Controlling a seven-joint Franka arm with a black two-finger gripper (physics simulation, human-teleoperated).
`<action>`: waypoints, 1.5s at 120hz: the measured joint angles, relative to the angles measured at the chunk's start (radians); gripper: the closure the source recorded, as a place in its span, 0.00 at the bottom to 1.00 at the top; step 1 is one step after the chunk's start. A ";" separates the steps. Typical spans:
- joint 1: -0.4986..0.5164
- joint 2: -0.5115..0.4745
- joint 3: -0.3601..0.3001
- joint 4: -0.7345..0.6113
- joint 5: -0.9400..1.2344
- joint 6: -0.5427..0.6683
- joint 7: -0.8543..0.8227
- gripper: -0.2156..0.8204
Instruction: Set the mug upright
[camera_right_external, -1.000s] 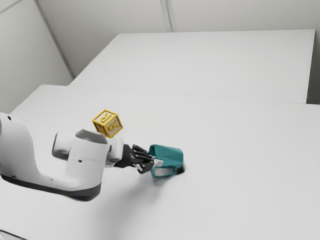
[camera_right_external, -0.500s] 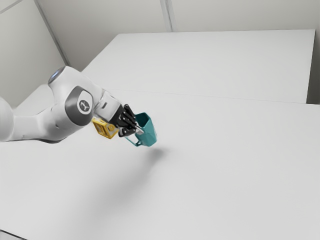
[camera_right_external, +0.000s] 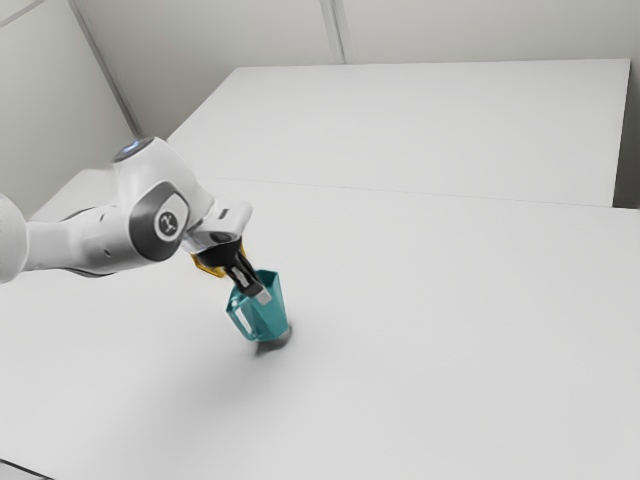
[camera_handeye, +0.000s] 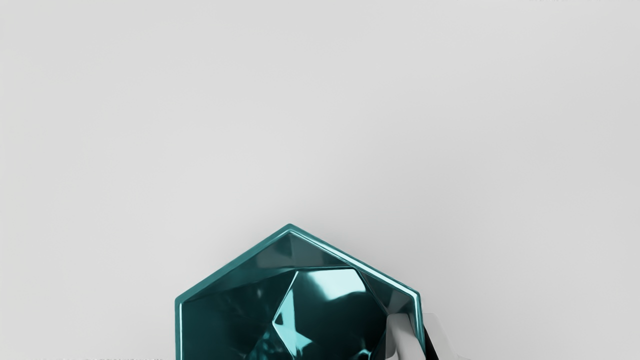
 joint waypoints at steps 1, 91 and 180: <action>0.000 0.001 0.000 0.000 0.002 0.002 -0.007 0.97; -0.026 -0.084 0.002 0.015 0.031 -0.076 -0.368 0.33; 0.104 0.214 0.118 0.752 0.233 -0.518 -0.411 0.23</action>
